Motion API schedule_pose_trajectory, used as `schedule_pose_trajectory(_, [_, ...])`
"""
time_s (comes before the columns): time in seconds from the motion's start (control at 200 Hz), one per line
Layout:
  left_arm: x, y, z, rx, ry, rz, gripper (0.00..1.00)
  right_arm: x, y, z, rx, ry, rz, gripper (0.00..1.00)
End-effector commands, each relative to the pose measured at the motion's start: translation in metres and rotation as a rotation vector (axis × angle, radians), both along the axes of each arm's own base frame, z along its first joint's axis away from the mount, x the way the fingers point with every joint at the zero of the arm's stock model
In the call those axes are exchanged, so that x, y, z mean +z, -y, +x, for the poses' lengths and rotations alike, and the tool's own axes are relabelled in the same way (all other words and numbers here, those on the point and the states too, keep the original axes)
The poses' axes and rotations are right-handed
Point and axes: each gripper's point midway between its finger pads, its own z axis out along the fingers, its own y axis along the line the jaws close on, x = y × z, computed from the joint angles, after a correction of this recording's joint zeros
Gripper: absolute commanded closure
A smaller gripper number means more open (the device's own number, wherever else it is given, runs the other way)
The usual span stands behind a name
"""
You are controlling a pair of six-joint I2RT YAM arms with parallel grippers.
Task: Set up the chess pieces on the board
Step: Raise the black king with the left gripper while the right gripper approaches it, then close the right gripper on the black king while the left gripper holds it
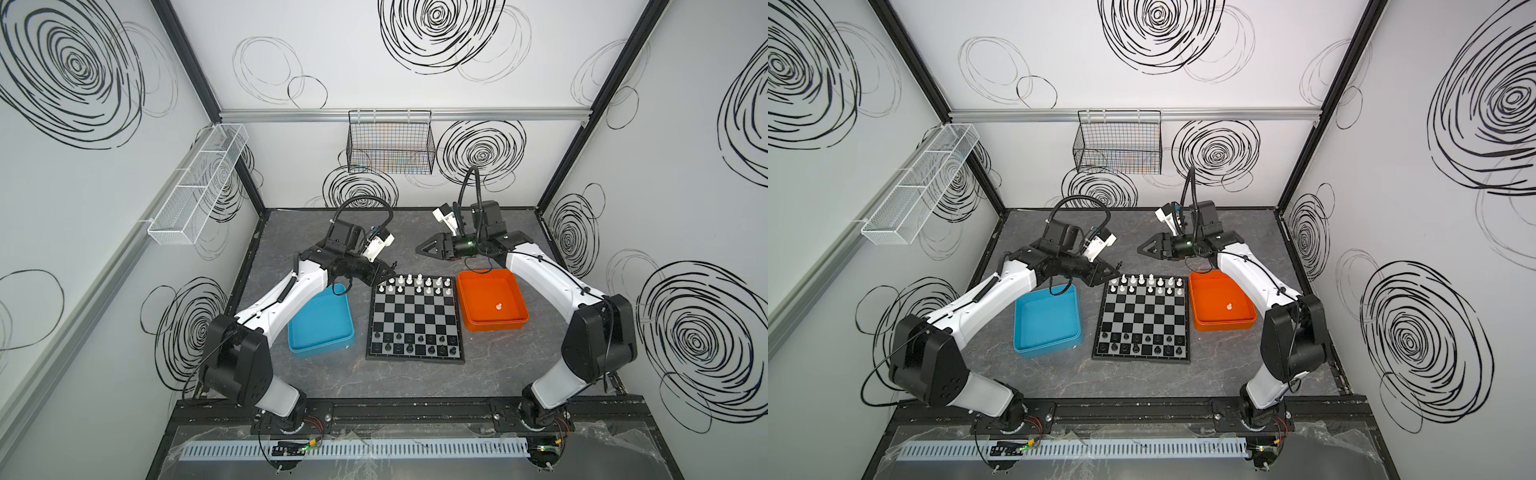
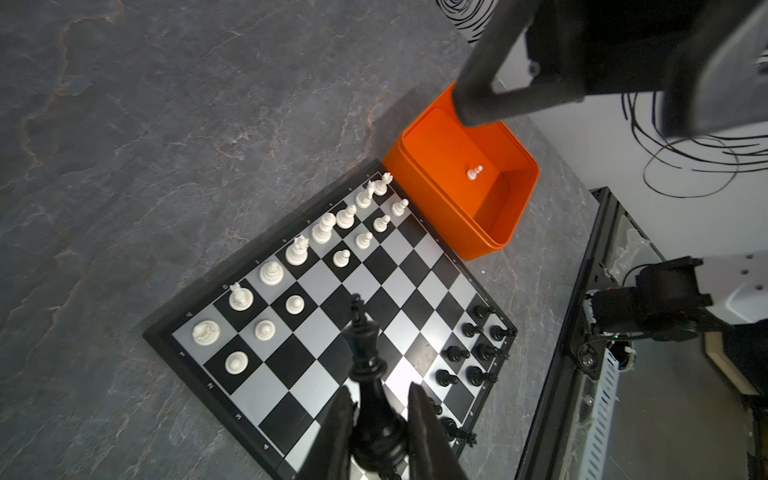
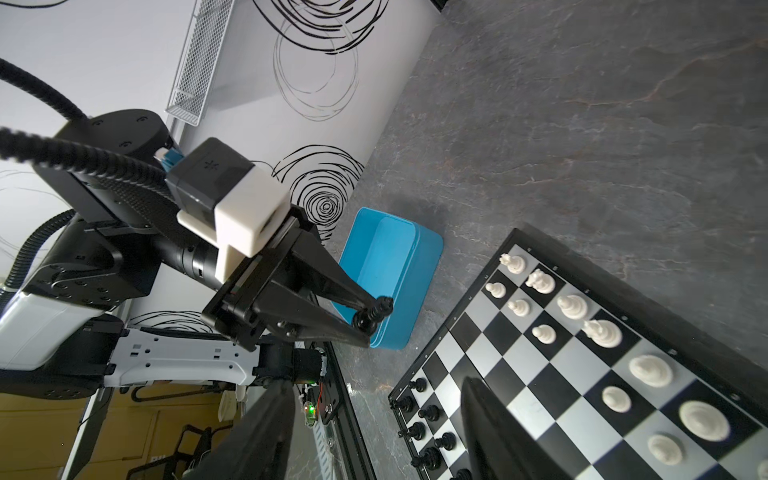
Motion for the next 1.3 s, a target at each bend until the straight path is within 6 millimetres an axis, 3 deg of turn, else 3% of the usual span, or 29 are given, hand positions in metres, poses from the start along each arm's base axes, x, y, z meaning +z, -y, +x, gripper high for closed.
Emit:
schedule_pose_trajectory(0.0, [0.041, 0.012, -0.002, -0.04, 0.082, -0.09, 0.8, 0.013, -0.017, 0.004, 0.03, 0.011, 0.052, 0.32])
schedule_pose_trajectory(0.32, [0.062, 0.019, -0.005, -0.059, 0.117, -0.129, 0.8, -0.004, -0.037, -0.003, 0.07, -0.063, 0.053, 0.33])
schedule_pose_trajectory(0.795, [0.058, 0.018, 0.005, -0.025, 0.141, -0.107, 0.8, 0.001, -0.047, -0.014, 0.111, -0.099, 0.104, 0.49])
schedule_pose_trajectory(1.296, [0.06, 0.018, 0.012, 0.0, 0.155, -0.11, 0.8, 0.001, -0.048, -0.022, 0.131, -0.118, 0.118, 0.54])
